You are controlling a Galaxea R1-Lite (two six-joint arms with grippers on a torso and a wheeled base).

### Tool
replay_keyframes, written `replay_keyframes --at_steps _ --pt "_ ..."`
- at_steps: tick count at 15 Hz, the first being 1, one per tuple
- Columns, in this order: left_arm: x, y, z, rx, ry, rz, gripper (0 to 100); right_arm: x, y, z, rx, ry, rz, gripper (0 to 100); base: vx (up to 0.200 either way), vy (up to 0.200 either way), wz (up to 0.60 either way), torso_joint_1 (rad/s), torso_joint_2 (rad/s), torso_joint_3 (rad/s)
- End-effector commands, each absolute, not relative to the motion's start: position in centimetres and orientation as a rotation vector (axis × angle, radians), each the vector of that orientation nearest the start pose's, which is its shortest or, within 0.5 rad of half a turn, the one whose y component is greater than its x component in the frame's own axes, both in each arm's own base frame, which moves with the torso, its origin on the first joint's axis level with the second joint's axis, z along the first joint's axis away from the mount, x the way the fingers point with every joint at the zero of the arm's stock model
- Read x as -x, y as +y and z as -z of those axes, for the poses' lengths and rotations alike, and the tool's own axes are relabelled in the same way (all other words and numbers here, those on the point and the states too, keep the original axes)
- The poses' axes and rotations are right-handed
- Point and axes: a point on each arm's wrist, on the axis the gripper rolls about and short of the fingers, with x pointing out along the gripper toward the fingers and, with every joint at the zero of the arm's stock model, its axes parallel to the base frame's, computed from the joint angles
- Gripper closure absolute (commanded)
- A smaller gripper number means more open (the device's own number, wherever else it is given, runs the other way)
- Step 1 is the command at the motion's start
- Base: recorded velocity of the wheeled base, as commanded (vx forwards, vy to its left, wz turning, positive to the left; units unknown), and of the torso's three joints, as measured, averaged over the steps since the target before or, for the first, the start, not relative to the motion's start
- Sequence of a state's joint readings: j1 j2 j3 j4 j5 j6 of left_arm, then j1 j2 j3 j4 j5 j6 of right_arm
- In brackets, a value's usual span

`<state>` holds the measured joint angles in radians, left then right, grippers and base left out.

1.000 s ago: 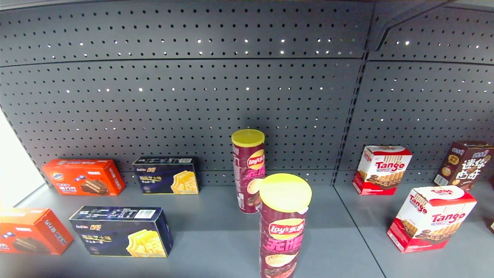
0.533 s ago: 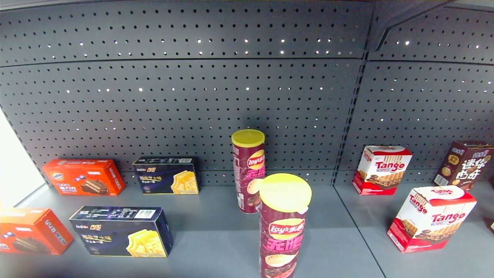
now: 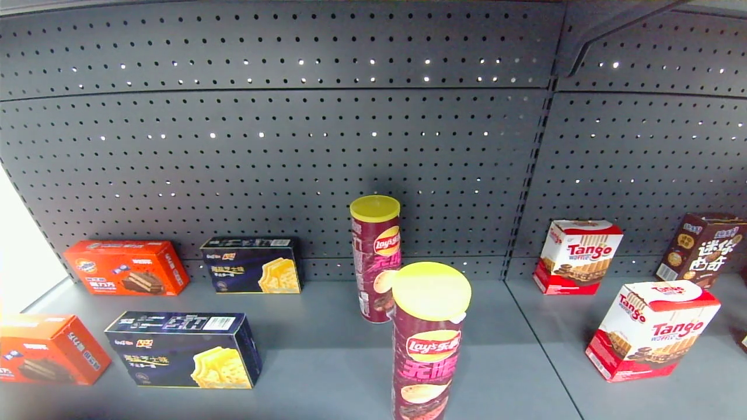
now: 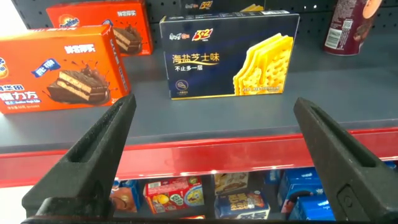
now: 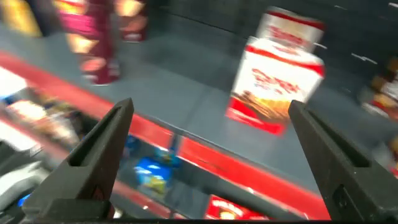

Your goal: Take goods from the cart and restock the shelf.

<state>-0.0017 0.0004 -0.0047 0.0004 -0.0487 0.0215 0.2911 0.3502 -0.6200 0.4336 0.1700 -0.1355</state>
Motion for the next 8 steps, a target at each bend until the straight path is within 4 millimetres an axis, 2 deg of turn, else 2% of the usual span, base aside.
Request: replay_keyframes --at_steps 1,3,5,8 --pt "2.3 -0.1 -7.7 -0.022 -0.005 0.051 0 0.8 0.3 -22.2 0.156 0.201 -0.546 0 0.000 0.000 0.00 0.000 0.00 0.000" --pt "2.3 -0.1 -7.7 -0.022 -0.005 0.051 0 -1.2 1.1 -22.5 0.211 0.234 -0.633 0 0.000 0.000 0.00 0.000 0.00 0.000" --pt "2.3 -0.1 -7.7 -0.022 -0.005 0.051 0 -2.6 1.7 -21.9 0.239 0.287 -0.706 0 0.000 0.000 0.00 0.000 0.00 0.000" --pt "2.3 -0.1 -7.7 -0.022 -0.004 0.051 0 -5.0 2.9 -21.0 0.245 0.267 -0.733 0 0.000 0.000 0.00 0.000 0.00 0.000"
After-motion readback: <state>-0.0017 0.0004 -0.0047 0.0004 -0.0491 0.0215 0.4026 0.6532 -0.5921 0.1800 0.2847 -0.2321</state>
